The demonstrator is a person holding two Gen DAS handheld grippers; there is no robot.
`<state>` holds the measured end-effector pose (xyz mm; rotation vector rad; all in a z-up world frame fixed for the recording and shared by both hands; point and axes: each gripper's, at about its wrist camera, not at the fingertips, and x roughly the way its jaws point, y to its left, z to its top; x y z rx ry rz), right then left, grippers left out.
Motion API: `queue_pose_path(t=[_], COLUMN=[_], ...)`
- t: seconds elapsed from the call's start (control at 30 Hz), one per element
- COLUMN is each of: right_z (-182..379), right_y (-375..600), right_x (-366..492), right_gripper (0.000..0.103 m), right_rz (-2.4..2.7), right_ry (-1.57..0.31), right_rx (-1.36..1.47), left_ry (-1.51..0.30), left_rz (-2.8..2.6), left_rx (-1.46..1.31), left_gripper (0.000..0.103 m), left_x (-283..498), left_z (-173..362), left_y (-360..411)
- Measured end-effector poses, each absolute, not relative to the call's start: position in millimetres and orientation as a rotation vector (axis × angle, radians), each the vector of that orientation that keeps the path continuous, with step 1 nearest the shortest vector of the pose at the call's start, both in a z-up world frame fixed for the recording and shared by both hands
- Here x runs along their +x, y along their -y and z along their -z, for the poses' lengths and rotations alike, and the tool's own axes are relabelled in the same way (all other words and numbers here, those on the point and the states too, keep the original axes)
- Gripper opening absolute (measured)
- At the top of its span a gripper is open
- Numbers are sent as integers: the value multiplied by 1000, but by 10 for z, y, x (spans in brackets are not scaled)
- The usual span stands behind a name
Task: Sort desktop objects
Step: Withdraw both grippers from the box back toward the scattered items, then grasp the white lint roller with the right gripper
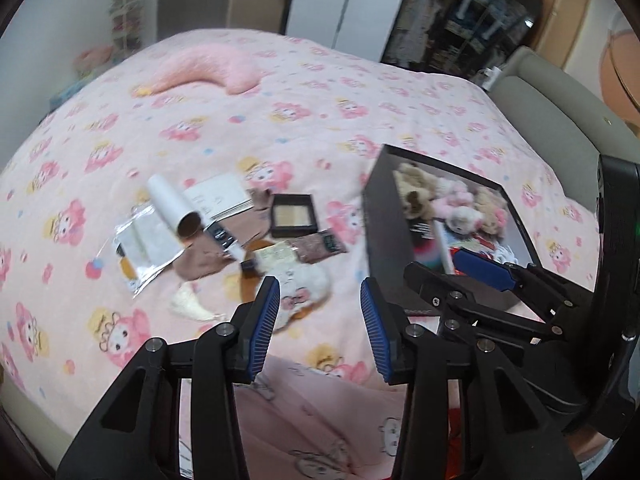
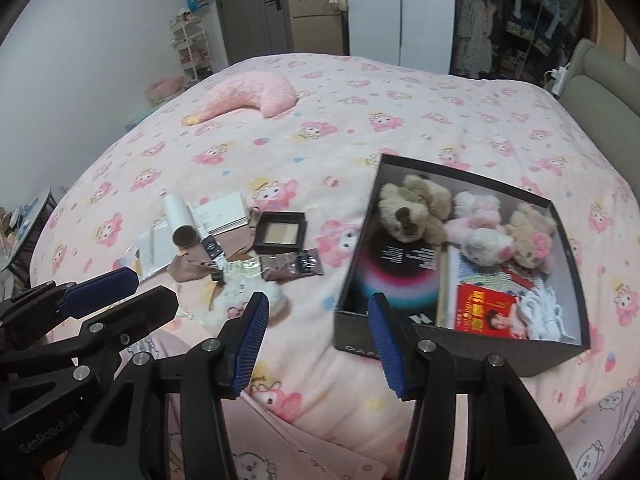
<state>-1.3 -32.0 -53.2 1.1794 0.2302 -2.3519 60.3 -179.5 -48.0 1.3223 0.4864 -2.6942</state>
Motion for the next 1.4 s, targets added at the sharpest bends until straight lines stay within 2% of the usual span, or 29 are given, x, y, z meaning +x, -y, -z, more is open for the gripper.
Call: queue_pose_path(t=[0.27, 0.4, 0.6, 0.87, 1.27, 1.4], right_z=[792, 953, 1173, 1362, 1788, 1843], right_y=[986, 1298, 1703, 2125, 2565, 2633], right_x=[-168, -187, -303, -585, -973, -1054], right_gripper=[49, 49, 49, 49, 48, 44], right_rz=[2216, 2114, 1921, 1929, 1771, 1754], right_ry=[-306, -357, -306, -358, -167, -121], right_rx=[1251, 1261, 1325, 1310, 1448, 1458], left_ry=[-644, -721, -850, -1025, -1052, -1093], left_rz=[2571, 2524, 2413, 2363, 2446, 2451], left_rx=[1308, 1300, 1255, 1202, 1123, 1223], left_gripper=[39, 45, 45, 45, 48, 43], left_x=[623, 683, 720, 448, -703, -767], left_z=[769, 934, 1216, 1543, 1748, 1880], left_y=[2375, 2665, 3234, 3826, 4512, 4460])
